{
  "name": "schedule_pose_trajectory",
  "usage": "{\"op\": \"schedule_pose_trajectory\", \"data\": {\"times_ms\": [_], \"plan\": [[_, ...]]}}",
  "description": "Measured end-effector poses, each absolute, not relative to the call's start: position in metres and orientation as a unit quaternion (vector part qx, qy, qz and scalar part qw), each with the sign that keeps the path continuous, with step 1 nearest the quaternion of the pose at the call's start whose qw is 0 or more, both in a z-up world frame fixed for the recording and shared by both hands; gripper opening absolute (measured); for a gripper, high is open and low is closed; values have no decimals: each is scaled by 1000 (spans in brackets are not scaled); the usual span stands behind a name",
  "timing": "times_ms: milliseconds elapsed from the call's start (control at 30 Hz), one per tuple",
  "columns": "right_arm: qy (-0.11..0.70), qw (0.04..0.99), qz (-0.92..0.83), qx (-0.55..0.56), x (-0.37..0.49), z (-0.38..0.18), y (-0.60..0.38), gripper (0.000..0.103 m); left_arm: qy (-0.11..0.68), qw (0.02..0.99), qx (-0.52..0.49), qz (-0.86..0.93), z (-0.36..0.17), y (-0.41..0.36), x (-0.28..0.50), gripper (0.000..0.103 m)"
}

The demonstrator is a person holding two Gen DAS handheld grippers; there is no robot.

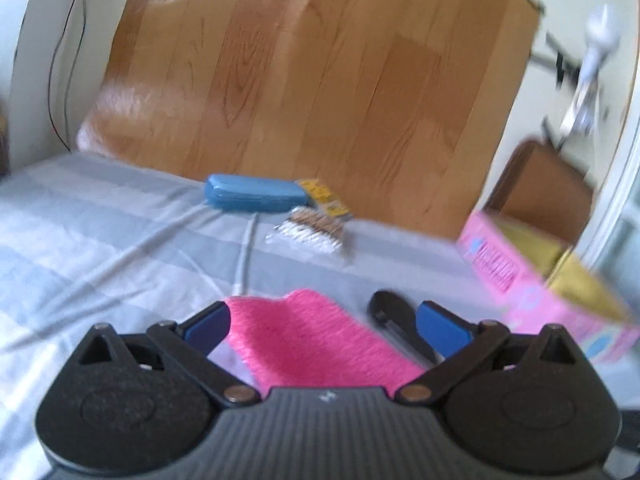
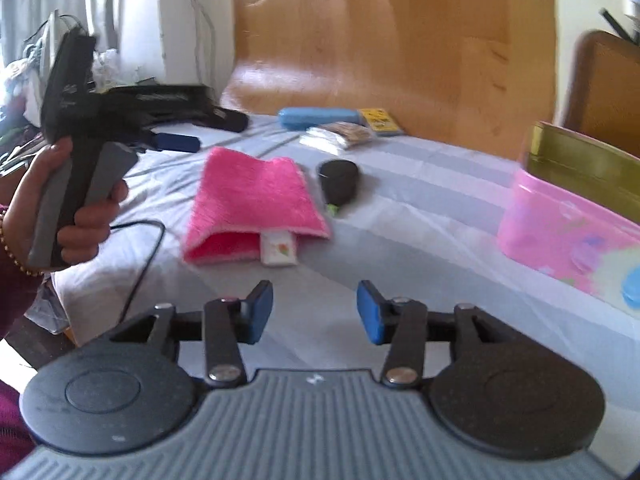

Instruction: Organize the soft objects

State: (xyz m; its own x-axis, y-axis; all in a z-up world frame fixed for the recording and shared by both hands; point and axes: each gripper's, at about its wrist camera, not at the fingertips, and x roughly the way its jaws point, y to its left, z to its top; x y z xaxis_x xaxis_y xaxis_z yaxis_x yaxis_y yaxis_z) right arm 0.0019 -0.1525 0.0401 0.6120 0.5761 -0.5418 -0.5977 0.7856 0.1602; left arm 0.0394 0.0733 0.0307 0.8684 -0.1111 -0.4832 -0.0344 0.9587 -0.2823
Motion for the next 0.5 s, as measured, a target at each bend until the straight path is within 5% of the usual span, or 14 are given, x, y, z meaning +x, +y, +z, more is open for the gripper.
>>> {"op": "schedule_pose_trajectory", "data": {"times_ms": [267, 400, 433, 467, 500], "plan": [[280, 882, 374, -54, 17, 43, -95, 80, 326, 935, -130, 40, 20, 81, 36, 102], [300, 877, 371, -62, 32, 32, -75, 80, 354, 923, -151, 13, 9, 83, 40, 78], [294, 878, 374, -58, 33, 33, -73, 74, 357, 922, -149, 6, 5, 79, 41, 60], [287, 878, 379, -57, 32, 35, -72, 42, 349, 928, -132, 3, 3, 73, 39, 58], [287, 875, 387, -53, 31, 38, -71, 12, 349, 930, -116, -5, 2, 66, 39, 40]]}}
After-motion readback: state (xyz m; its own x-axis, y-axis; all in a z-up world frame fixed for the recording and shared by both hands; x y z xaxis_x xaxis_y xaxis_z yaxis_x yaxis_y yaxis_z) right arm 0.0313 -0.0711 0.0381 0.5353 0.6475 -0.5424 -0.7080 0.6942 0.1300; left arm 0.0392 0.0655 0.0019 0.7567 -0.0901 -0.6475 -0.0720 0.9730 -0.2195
